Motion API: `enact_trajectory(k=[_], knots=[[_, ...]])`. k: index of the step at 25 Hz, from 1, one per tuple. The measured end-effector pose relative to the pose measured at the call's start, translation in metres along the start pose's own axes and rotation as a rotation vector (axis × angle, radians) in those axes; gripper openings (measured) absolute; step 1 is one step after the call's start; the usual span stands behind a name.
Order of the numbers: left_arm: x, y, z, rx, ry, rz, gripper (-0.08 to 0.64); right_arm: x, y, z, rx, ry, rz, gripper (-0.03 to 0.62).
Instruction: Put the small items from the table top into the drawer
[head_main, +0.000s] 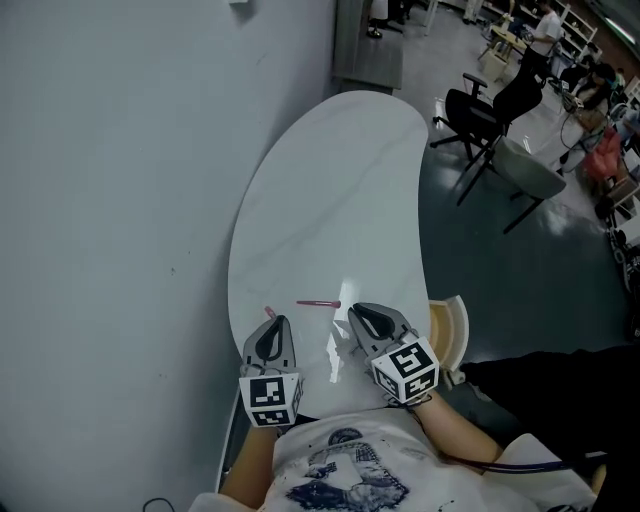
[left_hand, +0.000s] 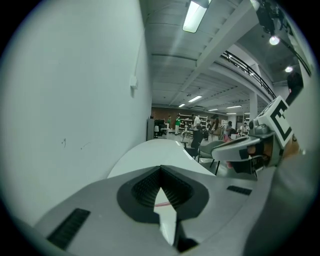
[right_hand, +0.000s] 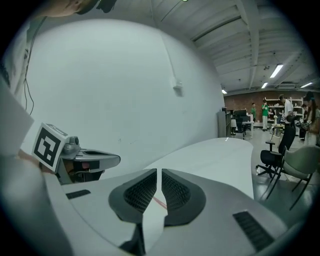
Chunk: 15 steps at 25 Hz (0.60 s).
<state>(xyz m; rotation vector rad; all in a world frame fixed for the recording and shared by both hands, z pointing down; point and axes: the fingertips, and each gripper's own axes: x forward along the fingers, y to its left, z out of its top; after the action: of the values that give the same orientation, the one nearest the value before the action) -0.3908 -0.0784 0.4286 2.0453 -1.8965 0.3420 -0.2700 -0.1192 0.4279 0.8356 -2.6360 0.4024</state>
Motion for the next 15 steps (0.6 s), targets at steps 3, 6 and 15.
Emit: enact_trajectory(k=[3, 6, 15], knots=[[0.004, 0.010, -0.004, -0.005, 0.008, 0.003, 0.025, 0.013, -0.001, -0.004, 0.001, 0.026, 0.005, 0.030], [0.007, 0.019, -0.008, -0.009, 0.016, 0.002, 0.025, 0.025, 0.003, -0.008, 0.000, 0.052, 0.030, 0.080], [0.029, 0.038, -0.023, -0.027, 0.047, -0.005, 0.025, 0.061, 0.012, -0.030, -0.085, 0.158, 0.133, 0.156]])
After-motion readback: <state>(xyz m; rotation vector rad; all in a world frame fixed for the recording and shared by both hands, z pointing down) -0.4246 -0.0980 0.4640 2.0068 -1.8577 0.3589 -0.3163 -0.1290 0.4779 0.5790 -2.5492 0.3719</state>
